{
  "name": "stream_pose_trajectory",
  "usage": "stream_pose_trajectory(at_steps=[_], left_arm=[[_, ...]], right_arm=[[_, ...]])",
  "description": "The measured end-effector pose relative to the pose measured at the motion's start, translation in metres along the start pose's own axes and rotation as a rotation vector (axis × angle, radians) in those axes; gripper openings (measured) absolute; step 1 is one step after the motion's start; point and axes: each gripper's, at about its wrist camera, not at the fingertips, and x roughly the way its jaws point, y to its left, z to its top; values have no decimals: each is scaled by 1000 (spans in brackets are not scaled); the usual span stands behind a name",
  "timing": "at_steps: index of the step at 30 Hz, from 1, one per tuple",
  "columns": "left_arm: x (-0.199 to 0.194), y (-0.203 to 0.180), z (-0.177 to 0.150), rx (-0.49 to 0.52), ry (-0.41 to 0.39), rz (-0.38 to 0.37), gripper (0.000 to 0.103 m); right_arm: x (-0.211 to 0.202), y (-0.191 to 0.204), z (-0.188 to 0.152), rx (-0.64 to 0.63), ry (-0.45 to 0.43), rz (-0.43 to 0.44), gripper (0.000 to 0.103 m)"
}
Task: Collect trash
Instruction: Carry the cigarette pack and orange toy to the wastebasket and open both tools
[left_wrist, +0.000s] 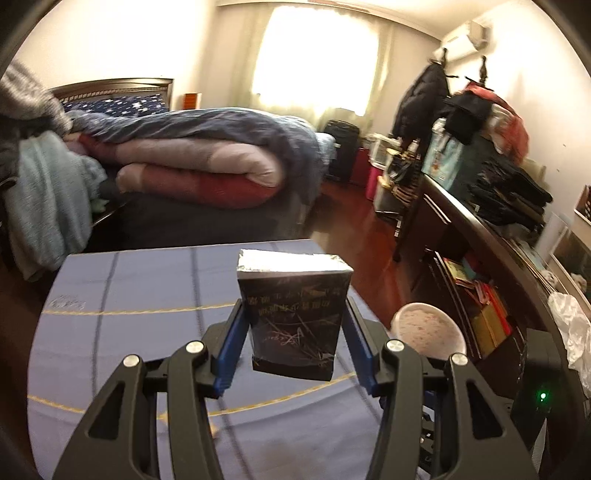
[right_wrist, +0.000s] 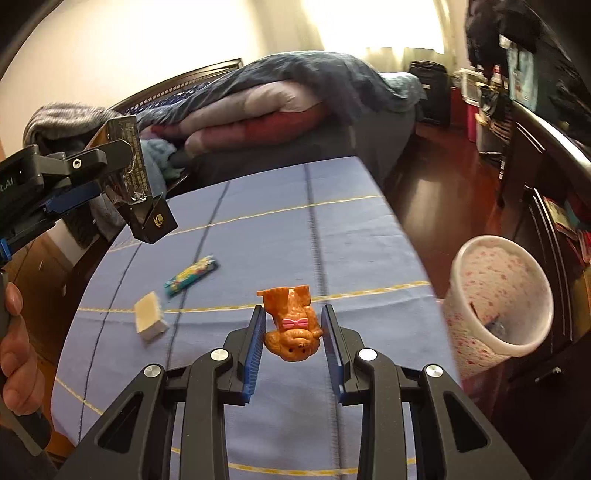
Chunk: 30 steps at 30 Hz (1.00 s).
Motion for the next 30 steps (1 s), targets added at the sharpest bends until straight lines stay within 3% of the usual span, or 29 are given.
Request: stream_pose_trajectory(at_steps=[20, 30], left_arm=[[82, -168, 12, 241, 49, -238, 52], [153, -238, 5, 321, 139, -332, 52]], right_arm=[[-36, -153, -4, 254, -83, -210, 31], [-26, -229, 6, 373, -100, -297, 31]])
